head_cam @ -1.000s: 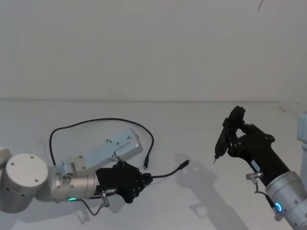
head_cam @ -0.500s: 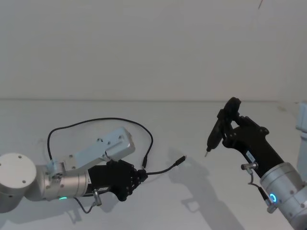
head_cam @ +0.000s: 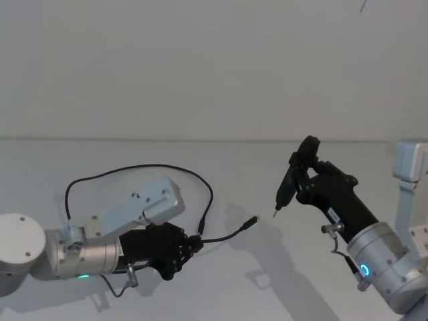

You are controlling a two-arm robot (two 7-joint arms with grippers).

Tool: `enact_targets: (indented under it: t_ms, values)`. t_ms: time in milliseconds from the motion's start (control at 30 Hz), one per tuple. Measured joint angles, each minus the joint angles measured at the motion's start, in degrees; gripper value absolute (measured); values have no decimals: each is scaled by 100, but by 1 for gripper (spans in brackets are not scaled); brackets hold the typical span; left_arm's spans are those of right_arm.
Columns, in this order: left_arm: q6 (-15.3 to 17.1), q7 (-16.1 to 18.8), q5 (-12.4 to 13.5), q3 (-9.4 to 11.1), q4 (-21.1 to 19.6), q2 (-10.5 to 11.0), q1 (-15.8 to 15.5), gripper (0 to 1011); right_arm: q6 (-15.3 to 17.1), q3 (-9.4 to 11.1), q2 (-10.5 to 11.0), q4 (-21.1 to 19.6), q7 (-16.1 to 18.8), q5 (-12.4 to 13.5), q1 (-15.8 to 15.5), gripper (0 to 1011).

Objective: Pick up the data cable with the one hand.

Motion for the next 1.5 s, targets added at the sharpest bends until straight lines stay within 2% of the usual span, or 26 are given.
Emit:
enact_targets:
  t_ms: [633, 1500]
  values:
    - [-21, -3, 2, -15, -25, 25, 12, 38, -175, -151, -103, 456, 181, -60, 220, 279]
    - [-26, -2, 2, -18, -32, 31, 15, 38, -510, -242, -103, 927, 423, -350, 429, 279]
